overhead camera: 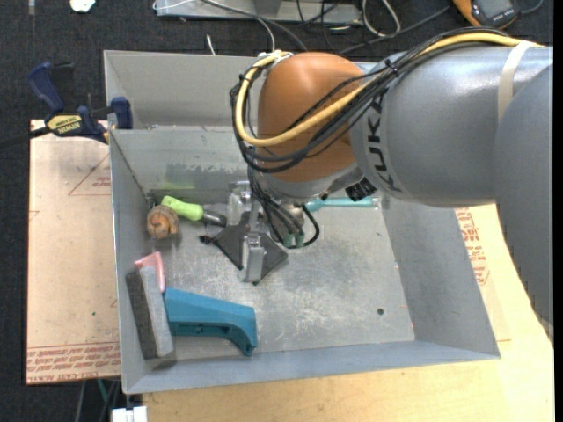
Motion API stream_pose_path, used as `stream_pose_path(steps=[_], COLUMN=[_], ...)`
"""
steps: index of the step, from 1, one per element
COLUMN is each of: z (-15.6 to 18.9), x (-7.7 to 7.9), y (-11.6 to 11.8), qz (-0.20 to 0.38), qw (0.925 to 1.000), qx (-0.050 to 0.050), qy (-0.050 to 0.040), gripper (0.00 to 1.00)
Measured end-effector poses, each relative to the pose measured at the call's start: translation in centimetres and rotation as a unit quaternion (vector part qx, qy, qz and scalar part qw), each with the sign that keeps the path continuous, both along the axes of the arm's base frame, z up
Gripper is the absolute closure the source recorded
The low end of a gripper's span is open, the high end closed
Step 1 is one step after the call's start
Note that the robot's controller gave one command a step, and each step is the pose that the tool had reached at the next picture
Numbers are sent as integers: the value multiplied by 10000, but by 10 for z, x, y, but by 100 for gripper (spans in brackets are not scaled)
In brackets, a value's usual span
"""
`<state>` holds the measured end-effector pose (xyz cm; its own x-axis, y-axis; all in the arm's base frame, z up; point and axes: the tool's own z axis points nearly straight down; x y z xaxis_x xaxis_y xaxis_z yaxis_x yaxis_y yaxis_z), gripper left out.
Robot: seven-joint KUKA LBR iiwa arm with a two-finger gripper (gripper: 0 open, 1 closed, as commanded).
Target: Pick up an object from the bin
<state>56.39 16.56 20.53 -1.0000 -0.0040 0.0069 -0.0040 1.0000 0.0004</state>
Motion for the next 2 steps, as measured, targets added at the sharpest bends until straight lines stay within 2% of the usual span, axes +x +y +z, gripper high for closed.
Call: stream_pose_path(steps=[1,2], z=[4,-11], x=[1,14], y=[-1,8], qz=[-10,363], qw=[10000,9993], qx=[4,10], qy=[-28,-62], gripper=[0,0])
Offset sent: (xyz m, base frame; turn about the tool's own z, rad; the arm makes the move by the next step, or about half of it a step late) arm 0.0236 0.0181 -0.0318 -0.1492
